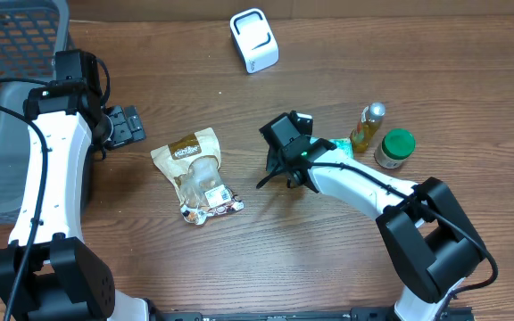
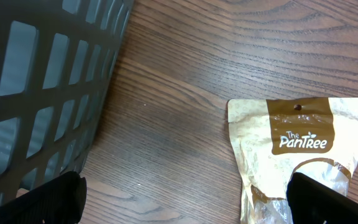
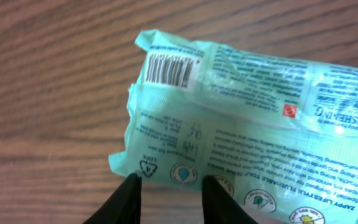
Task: Scan the item barcode
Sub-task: 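Raise the right gripper and move it left toward the snack bag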
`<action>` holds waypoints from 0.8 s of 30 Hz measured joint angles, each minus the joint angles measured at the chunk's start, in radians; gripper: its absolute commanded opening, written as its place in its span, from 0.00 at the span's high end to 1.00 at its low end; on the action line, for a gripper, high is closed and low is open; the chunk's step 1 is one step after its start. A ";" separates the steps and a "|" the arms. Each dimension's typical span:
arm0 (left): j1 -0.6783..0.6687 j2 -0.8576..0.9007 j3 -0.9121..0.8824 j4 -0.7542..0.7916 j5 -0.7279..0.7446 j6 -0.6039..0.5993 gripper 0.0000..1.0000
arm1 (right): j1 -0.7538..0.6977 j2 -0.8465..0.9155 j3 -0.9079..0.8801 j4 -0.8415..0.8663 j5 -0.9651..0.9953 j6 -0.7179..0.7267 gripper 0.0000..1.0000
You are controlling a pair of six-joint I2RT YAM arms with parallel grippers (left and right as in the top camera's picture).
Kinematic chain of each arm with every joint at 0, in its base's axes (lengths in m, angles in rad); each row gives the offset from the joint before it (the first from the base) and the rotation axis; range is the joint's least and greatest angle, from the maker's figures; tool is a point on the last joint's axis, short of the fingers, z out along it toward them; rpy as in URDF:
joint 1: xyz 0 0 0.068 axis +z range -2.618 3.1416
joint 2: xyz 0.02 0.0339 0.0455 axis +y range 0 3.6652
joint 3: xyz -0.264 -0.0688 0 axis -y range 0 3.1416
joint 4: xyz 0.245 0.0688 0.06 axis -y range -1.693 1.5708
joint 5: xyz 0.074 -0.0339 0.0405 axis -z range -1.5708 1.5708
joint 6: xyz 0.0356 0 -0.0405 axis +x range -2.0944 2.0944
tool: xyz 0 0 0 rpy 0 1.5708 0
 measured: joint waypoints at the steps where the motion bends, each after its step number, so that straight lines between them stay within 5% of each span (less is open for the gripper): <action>1: 0.000 0.000 0.000 0.000 0.000 0.000 0.00 | -0.006 0.000 0.000 0.002 0.003 0.000 0.71; 12: 0.000 0.000 0.000 0.000 0.000 0.000 0.00 | -0.036 0.000 0.000 0.006 -0.015 0.016 0.56; 21: 0.000 0.000 0.000 0.000 0.000 0.000 0.01 | -0.031 0.000 0.191 0.032 -0.344 -0.137 0.57; 24: 0.000 0.000 0.000 0.000 0.000 0.000 0.00 | 0.000 0.000 0.216 0.088 -0.391 -0.173 0.65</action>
